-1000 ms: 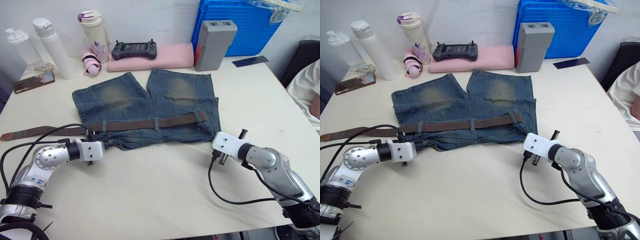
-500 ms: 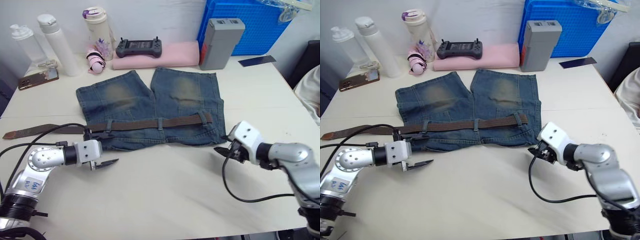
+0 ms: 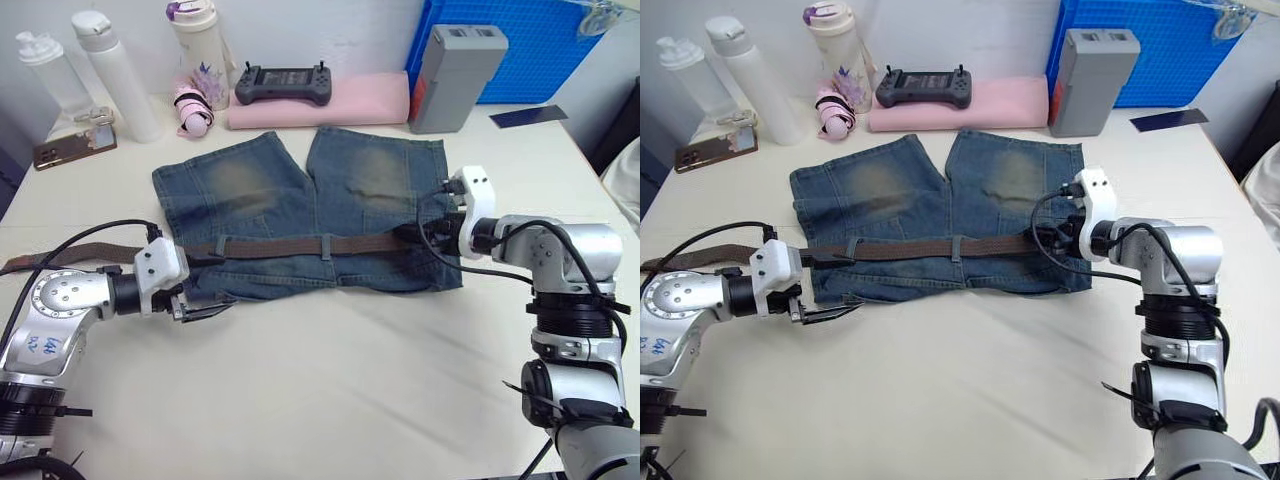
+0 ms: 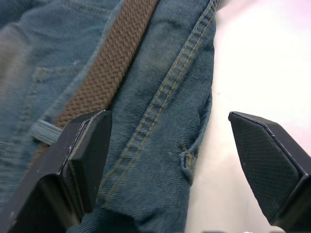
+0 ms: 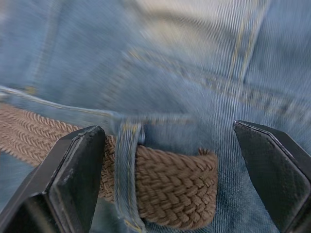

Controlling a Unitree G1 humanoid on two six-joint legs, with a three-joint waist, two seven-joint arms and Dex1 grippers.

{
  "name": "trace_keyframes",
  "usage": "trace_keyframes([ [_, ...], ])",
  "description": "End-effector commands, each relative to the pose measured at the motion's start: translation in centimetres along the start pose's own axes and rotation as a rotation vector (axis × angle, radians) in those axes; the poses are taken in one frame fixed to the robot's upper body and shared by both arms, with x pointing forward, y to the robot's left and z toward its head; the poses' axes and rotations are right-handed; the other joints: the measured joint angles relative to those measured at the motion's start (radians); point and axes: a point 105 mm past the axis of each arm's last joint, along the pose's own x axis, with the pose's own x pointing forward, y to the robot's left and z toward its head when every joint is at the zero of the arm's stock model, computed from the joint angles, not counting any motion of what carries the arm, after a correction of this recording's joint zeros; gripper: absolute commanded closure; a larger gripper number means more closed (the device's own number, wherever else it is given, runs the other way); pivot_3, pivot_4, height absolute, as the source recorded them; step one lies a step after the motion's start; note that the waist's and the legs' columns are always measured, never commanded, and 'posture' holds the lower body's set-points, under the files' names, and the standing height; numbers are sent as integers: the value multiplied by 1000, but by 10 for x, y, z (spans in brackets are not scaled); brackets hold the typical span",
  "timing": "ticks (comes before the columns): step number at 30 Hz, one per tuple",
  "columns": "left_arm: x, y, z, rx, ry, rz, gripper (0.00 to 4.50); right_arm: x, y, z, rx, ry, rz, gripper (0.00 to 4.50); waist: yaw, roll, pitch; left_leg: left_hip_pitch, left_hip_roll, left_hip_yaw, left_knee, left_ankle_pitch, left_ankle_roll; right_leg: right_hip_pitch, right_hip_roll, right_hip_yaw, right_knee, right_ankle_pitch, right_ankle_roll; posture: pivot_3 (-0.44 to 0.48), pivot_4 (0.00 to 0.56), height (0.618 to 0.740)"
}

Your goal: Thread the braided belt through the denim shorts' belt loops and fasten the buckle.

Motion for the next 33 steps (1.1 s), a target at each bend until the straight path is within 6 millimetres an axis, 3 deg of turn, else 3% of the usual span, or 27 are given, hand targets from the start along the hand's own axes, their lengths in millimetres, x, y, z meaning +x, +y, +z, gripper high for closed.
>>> trace_keyframes([
  [1,-9,5,16,20,-46,53,310,0,5,-7,11,9,28,29,-3,0,0,0,1,0,0,0,0,0,0,-2,0,0,0,0,150,740],
  [4,-13,10,15,-14,-56,86,310,5,12,-9,40,0,55,919,-6,0,0,1,2,-1,-1,0,0,0,0,-7,1,0,0,0,150,740],
  [10,-15,36,15,-146,-86,143,310,7,22,-12,65,-19,90,3845,-8,0,0,1,3,2,2,1,-1,1,-1,-8,1,0,0,0,150,740],
  [11,-14,43,15,-182,-98,151,310,7,23,-12,64,-24,95,4052,-7,0,0,1,3,2,3,1,-2,2,-1,-8,1,0,0,0,150,740],
  [16,-4,75,5,-361,-98,145,310,5,29,-12,63,-55,106,4067,-11,0,0,2,3,4,4,2,-3,2,-1,-7,1,0,0,0,150,740],
  [19,2,85,4,-501,-123,96,0,3,33,-11,55,-74,111,4067,-24,-1,0,3,2,5,2,2,-3,1,-1,-8,2,0,0,0,150,740],
  [24,14,89,-9,-668,-102,41,0,-2,40,-14,23,-107,99,4067,-33,-1,0,4,2,4,0,2,-3,-1,-1,-12,7,0,0,0,150,740],
  [26,15,88,-24,-683,-45,62,0,-4,42,-14,18,-117,93,4067,-37,-1,0,5,3,4,0,2,-3,-2,-1,-14,8,0,0,0,150,740],
  [29,11,86,-38,-685,10,74,0,-7,42,-15,16,-128,84,4067,-43,-1,-1,4,3,3,0,2,-3,-2,-1,-15,9,0,0,0,150,740],
  [33,2,85,-39,-698,3,59,0,-11,41,-14,17,-138,67,4067,-46,-1,-1,4,3,2,1,2,-3,-2,-2,-14,10,0,-1,0,150,740],
])
